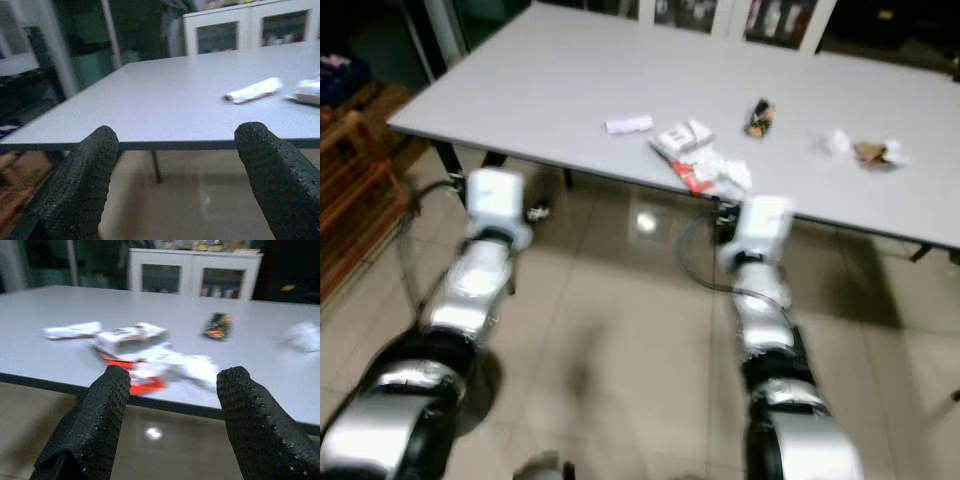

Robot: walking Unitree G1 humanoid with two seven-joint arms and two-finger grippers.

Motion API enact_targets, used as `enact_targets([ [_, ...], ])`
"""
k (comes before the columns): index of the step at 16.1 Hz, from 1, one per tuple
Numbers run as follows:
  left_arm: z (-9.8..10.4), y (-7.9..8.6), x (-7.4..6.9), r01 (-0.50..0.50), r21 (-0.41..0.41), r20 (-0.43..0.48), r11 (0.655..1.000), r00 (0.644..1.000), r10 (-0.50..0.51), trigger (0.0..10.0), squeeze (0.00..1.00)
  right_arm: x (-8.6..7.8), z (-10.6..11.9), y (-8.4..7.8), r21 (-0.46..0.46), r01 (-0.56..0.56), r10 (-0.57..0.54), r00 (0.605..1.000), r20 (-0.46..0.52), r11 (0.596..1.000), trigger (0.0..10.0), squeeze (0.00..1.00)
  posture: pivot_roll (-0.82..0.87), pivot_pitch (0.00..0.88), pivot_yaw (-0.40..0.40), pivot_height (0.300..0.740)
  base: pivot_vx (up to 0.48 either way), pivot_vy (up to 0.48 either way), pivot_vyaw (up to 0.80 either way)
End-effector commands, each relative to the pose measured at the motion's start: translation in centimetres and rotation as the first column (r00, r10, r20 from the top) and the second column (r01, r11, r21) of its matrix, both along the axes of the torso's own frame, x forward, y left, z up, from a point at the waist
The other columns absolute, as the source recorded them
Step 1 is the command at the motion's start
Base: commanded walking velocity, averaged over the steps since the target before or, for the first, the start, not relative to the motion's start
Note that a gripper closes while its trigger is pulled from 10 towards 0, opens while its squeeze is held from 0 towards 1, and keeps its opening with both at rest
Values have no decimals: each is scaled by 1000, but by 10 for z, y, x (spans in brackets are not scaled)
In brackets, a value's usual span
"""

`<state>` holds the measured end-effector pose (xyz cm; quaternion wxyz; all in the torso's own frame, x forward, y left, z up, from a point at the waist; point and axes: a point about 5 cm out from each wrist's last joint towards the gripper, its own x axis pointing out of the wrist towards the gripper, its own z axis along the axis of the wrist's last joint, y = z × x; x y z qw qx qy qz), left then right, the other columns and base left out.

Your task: Picking trash to rubbish bin

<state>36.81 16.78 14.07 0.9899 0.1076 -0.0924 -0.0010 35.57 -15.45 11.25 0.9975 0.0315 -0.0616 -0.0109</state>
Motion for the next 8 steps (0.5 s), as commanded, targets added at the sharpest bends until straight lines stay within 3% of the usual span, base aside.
enact_targets([
  [1, 7, -18, 2, 60, -7, 21, 998, 998, -60, 10000, 0, 1, 3, -16, -2, 43, -43, 999, 0, 999, 10000, 0, 4, 66, -32, 740, 345, 0, -800],
  [8, 12, -23, 1, 96, -8, 31, 995, 995, -95, 10000, 0, 0, 4, -10, 0, 30, -30, 1000, 4, 1000, 10000, 0, 6, 66, -29, 740, 363, 0, -800],
])
